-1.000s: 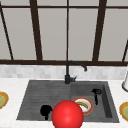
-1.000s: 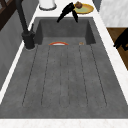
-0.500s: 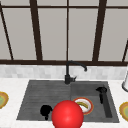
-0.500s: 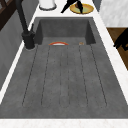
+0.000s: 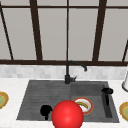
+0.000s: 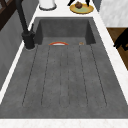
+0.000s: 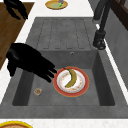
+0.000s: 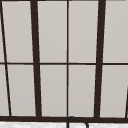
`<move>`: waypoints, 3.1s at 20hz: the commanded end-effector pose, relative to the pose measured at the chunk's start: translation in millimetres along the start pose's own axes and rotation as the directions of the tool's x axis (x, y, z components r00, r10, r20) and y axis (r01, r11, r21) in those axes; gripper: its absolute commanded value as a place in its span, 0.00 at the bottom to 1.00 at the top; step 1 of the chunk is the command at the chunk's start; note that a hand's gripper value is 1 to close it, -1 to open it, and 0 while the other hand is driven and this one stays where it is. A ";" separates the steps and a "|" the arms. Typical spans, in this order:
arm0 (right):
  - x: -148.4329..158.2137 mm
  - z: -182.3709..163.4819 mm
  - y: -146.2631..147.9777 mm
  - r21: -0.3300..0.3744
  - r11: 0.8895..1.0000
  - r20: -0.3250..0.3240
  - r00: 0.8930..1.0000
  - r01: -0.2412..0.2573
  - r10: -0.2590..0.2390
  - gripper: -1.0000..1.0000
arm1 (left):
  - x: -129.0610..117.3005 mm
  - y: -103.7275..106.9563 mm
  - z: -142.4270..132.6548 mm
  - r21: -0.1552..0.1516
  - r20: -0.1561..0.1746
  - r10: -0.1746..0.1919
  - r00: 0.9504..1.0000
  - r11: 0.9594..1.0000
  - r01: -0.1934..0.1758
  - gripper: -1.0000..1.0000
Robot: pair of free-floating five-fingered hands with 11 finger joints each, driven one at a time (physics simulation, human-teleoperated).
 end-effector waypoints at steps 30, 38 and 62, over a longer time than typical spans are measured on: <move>-77.3 194.8 65.9 -0.020 0.998 0.036 0.998 0.055 -0.054 0.00 | 0.0 0.0 0.0 0.000 0.000 0.000 1.000 1.000 0.000 0.50; -86.0 191.8 68.1 -0.003 0.999 0.009 0.999 0.035 -0.035 0.00 | 0.0 0.0 0.0 0.000 0.000 0.000 1.000 1.000 0.000 0.50; -87.9 191.1 67.3 -0.026 0.999 0.009 1.000 0.027 -0.027 0.50 | -1.7 10.3 -49.5 -0.033 0.036 0.040 0.999 0.999 -0.039 0.00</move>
